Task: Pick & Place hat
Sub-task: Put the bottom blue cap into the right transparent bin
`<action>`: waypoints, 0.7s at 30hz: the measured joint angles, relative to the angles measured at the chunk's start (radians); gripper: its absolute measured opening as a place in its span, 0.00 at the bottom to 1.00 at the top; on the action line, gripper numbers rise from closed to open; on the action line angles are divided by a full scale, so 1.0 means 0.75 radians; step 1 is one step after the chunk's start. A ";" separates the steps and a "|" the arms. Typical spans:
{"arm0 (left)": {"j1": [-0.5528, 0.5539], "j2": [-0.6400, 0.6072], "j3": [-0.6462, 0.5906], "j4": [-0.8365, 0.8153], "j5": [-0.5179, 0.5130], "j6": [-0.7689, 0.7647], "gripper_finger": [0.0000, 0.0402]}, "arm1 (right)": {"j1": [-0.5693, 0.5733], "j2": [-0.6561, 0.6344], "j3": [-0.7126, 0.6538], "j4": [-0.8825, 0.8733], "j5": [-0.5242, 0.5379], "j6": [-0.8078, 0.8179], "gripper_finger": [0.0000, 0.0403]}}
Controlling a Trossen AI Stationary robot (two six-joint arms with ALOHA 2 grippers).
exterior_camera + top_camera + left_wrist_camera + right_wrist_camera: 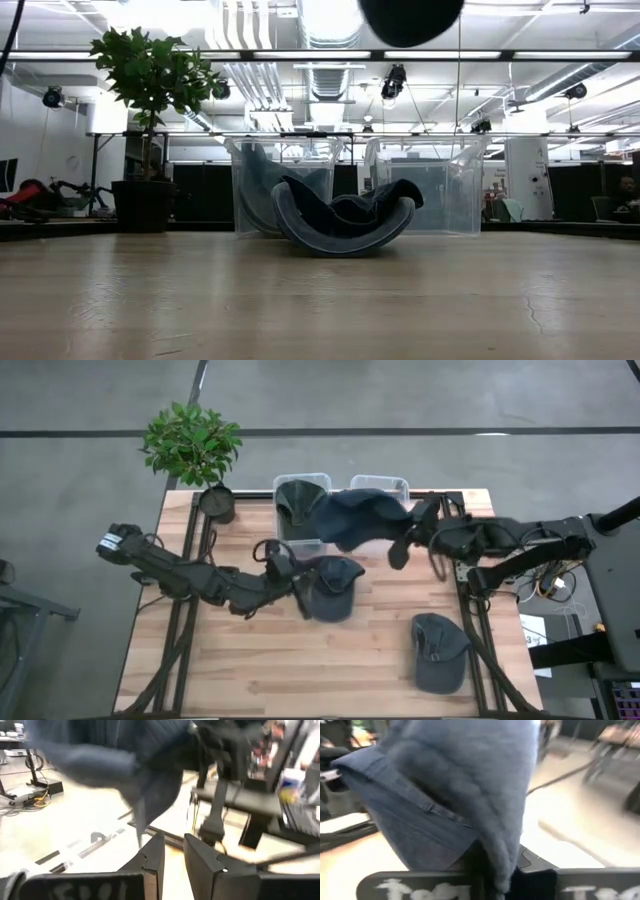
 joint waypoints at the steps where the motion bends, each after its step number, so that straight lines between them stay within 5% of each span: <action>1: -0.011 -0.005 0.000 -0.040 0.001 0.001 0.16 | -0.028 -0.029 0.000 -0.050 -0.079 0.066 0.02; 13: -0.065 -0.025 -0.003 -0.400 -0.004 -0.048 0.16 | -0.411 -0.252 -0.001 -0.281 -1.431 0.562 0.02; 21: -0.065 -0.025 -0.005 -0.610 -0.014 -0.071 0.16 | -0.471 -0.266 -0.001 -0.273 -2.109 0.952 0.02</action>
